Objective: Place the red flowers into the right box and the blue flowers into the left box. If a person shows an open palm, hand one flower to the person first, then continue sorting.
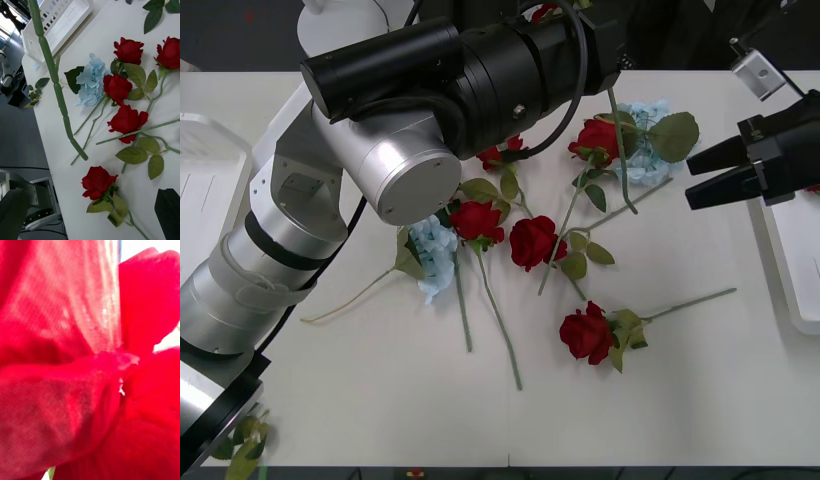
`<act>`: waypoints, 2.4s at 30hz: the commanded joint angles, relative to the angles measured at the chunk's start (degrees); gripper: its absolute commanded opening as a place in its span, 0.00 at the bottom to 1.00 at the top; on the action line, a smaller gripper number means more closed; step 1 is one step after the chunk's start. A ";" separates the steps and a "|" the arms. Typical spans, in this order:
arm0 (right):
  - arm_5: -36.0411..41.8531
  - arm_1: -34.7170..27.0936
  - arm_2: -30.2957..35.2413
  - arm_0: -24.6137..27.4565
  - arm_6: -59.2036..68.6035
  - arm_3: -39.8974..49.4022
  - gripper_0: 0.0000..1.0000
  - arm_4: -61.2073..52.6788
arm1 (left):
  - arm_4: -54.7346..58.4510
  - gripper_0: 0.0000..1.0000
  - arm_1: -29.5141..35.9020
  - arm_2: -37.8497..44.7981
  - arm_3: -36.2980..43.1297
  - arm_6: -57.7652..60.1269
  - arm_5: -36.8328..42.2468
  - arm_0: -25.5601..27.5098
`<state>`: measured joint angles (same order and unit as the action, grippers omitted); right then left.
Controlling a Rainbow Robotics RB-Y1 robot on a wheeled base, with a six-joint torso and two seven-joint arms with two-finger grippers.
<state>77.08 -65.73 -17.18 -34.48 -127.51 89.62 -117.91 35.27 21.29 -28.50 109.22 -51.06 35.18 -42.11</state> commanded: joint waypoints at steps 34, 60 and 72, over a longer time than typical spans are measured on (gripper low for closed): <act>-17.67 14.05 -8.40 -0.41 3.14 7.76 0.00 8.66 | -0.55 0.00 -1.17 -0.42 1.00 -0.44 -0.90 -2.89; -13.36 13.53 -8.40 -3.23 4.99 7.76 0.00 17.45 | -0.55 1.00 -1.17 -0.42 1.00 -0.44 -0.90 -2.89; -8.62 9.13 -8.22 -5.07 12.46 2.75 0.00 22.37 | 1.73 1.00 7.62 -0.51 4.86 0.44 -0.81 -0.52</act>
<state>67.69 -53.30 -25.33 -36.54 -119.11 93.61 -95.82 35.45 23.44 -28.51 109.62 -51.06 35.16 -42.11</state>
